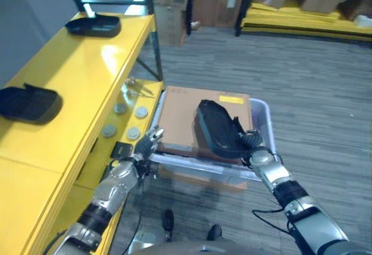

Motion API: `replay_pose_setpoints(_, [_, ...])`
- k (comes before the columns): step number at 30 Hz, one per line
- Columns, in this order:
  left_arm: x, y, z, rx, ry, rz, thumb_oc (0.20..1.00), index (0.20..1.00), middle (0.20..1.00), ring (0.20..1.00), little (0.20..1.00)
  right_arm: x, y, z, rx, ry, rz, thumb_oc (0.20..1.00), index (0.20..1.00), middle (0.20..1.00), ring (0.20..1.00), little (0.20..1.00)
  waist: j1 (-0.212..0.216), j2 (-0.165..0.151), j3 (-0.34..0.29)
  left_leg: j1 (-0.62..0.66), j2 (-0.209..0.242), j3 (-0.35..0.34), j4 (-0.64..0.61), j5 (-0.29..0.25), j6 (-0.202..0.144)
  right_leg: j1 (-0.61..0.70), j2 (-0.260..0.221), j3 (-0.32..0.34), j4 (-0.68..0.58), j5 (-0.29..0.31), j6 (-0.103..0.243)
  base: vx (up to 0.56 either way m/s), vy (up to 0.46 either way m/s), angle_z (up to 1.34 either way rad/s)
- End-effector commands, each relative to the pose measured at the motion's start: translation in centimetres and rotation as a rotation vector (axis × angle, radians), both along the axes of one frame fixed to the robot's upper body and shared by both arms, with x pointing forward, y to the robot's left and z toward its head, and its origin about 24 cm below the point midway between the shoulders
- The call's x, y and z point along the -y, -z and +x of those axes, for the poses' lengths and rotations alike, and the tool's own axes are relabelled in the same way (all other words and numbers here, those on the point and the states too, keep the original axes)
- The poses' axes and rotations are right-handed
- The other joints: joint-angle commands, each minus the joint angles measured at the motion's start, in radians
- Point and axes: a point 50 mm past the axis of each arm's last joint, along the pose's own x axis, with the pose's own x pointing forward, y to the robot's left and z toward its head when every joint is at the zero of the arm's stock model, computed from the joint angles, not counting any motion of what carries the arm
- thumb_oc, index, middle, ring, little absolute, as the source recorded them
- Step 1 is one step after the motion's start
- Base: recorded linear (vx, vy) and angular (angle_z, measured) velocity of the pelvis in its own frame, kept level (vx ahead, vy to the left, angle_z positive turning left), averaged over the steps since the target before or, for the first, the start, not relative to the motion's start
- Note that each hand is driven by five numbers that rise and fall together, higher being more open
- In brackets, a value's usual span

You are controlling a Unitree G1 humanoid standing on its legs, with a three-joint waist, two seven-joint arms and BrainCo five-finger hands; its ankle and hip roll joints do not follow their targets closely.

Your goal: Move parts from the plastic box to the shelf.

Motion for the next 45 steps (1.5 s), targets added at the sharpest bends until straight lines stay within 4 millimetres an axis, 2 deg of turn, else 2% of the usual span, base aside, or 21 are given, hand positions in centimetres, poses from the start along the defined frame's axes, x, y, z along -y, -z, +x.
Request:
replay_pose_setpoints(1, [1.5,0.7,0.4,-0.125,-0.013,-0.034,1.0,1.0,1.0,1.0,1.0,-1.6,-3.1,1.8,0.151,-0.065,0.002,0.2,0.2,0.2,0.2,0.2,0.035,-0.026,-0.068,0.003,0.091,0.036,0.001,-0.01,-0.038,-0.031,-0.088,-0.019,-0.006,0.071,0.071,0.04,-0.019,-0.18])
replay_pose_setpoints(9, [4.0,0.8,2.0,-0.25,-0.03,-0.066,1.0,1.0,1.0,1.0,1.0,-3.4,-4.7,3.1,0.205,-0.1,0.042,0.2,0.2,0.2,0.2,0.2,-0.014,-0.028,-0.094,0.027,0.104,0.068,0.004,-0.016,-0.042,-0.028,-0.079,0.015,-0.006,0.065,0.069,0.05,-0.016,-0.12])
replay_pose_setpoints(14, [5.7,0.3,2.2,-0.295,-0.037,-0.216,1.0,1.0,1.0,1.0,1.0,-4.4,-5.2,3.7,0.209,-0.126,0.053,0.2,0.2,0.2,0.2,0.2,-0.025,-0.029,-0.099,0.036,0.107,0.076,0.006,-0.02,-0.044,-0.025,-0.077,0.023,-0.006,0.063,0.068,0.06,-0.002,-0.1])
replay_pose_setpoints(17, [7.5,-2.1,3.2,-0.19,0.018,-0.331,1.0,1.0,1.0,1.0,1.0,-6.0,-5.1,4.0,0.173,-0.185,0.059,0.2,0.2,0.2,0.2,0.2,-0.029,-0.03,-0.103,0.043,0.107,0.082,0.008,-0.025,-0.044,-0.021,-0.075,0.027,-0.006,0.061,0.065,0.09,0.016,-0.03])
replay_pose_setpoints(22, [8.6,-3.3,3.2,-0.14,0.075,-0.336,1.0,1.0,1.0,1.0,1.0,-7.5,-4.8,4.2,0.146,-0.245,0.065,0.2,0.2,0.2,0.2,0.2,-0.023,-0.029,-0.106,0.046,0.106,0.078,0.007,-0.026,-0.046,-0.016,-0.074,0.023,-0.006,0.058,0.065,0.03,0.012,-0.01])
replay_pose_setpoints(27, [8.7,-4.5,3.7,-0.103,0.061,-0.356,1.0,1.0,1.0,1.0,1.0,-9.6,-4.2,3.8,0.104,-0.362,0.04,0.2,0.2,0.2,0.2,0.2,-0.02,-0.026,-0.111,0.049,0.101,0.071,0.008,-0.03,-0.046,-0.012,-0.074,0.026,-0.006,0.055,0.064,0.06,0.028,-0.01])
replay_pose_setpoints(31, [8.7,-4.9,3.7,-0.07,0.085,-0.319,1.0,1.0,1.0,1.0,1.0,-10.6,-4.0,3.5,0.09,-0.419,0.027,0.2,0.2,0.2,0.2,0.2,-0.018,-0.024,-0.107,0.046,0.099,0.068,0.009,-0.03,-0.044,-0.012,-0.073,0.024,-0.006,0.053,0.062,0.01,0.005,0.0])
replay_pose_setpoints(38, [9.1,-5.1,3.5,-0.018,0.155,-0.238,1.0,1.0,1.0,1.0,1.0,-11.5,-3.8,3.1,0.082,-0.457,0.026,0.2,0.2,0.2,0.2,0.2,-0.02,-0.021,-0.101,0.045,0.096,0.063,0.009,-0.031,-0.043,-0.012,-0.072,0.027,-0.006,0.051,0.062,0.0,0.0,0.0])
replay_pose_setpoints(39, [9.1,-5.1,3.5,-0.001,0.167,-0.217,0.937,0.937,0.937,0.937,0.937,-11.6,-3.7,3.0,0.083,-0.459,0.029,0.2,0.2,0.2,0.2,0.2,-0.02,-0.021,-0.1,0.044,0.096,0.062,0.009,-0.031,-0.043,-0.012,-0.072,0.027,-0.006,0.051,0.062,0.0,0.0,0.0])
replay_pose_setpoints(44, [9.1,-5.1,3.5,-0.001,0.167,-0.217,0.937,0.937,0.937,0.937,0.937,-11.6,-3.7,3.0,0.083,-0.459,0.029,0.2,0.2,0.2,0.2,0.2,-0.02,-0.021,-0.1,0.044,0.096,0.062,0.009,-0.031,-0.043,-0.012,-0.072,0.027,-0.006,0.051,0.062,0.0,0.0,0.0])
replay_pose_setpoints(45, [9.0,-5.4,3.5,0.065,0.203,-0.146,0.2,0.2,0.2,0.2,0.2,-11.8,-3.8,2.9,0.087,-0.463,0.034,0.2,0.2,0.2,0.2,0.2,-0.021,-0.02,-0.096,0.045,0.096,0.062,0.009,-0.03,-0.043,-0.012,-0.071,0.029,-0.006,0.051,0.062,0.0,0.0,0.0])
